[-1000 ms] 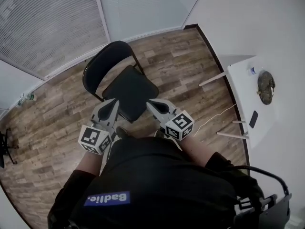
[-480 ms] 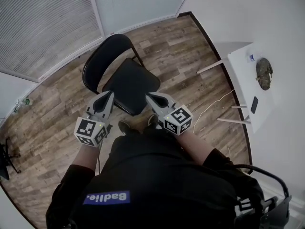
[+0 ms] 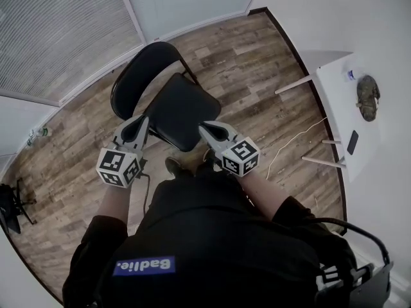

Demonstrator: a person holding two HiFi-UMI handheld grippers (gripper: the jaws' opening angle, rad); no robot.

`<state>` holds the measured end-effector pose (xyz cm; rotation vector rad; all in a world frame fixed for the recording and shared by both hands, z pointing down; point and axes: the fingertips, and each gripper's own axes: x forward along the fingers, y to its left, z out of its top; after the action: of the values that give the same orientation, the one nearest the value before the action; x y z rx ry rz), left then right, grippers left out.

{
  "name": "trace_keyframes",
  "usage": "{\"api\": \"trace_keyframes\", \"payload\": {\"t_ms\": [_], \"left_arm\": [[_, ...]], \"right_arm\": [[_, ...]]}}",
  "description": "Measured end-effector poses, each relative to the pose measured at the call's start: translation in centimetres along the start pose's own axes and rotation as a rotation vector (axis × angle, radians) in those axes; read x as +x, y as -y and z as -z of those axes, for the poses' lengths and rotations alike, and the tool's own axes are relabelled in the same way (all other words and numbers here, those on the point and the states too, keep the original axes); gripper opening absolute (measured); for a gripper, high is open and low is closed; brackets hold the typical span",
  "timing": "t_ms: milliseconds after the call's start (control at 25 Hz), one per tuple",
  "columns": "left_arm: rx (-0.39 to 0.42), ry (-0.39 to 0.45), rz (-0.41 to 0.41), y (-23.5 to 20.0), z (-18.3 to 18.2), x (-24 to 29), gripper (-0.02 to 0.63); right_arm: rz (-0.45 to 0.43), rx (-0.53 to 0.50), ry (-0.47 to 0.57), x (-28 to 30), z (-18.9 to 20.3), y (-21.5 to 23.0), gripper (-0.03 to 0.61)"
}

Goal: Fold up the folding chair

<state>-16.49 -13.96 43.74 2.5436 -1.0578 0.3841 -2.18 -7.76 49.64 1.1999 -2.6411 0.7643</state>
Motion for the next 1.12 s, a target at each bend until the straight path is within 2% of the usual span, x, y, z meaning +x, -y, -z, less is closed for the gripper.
{"api": "trace_keyframes", "payload": {"t_ms": [120,280,400,520,680,800,1120], "left_arm": [[0.007,-0.028,-0.021,0.9,0.5,1.8,0.005],[0.017,-0.06,-0.059,2.3,1.5,1.7,0.006],[0.021,-0.082,-0.093,2.3,1.7,3.0,0.006],[0.036,-0.098,-0.123,2.2,2.0,1.7,0.006],[0.056,-0.133,-0.149,-0.4,2.0,3.6,0.008],[0.06,-0.153,-0.148,-2.5,2.3,3.6,0.01],[0.094,-0.231,-0.087,-9.0,3.4,4.1,0.083]], "right_arm": [[-0.017,0.018,-0.005,-0.9,0.5,2.1,0.012],[-0.047,0.042,-0.009,-2.4,1.6,2.8,0.014],[-0.059,0.056,-0.017,-2.8,2.2,5.4,0.021],[-0.06,0.06,-0.033,-3.4,3.1,5.1,0.03],[-0.047,0.108,-0.056,-2.1,4.3,7.6,0.053],[-0.024,0.145,-0.079,-1.4,5.6,7.8,0.073],[0.103,0.284,-0.095,1.3,9.6,7.6,0.117]]}}
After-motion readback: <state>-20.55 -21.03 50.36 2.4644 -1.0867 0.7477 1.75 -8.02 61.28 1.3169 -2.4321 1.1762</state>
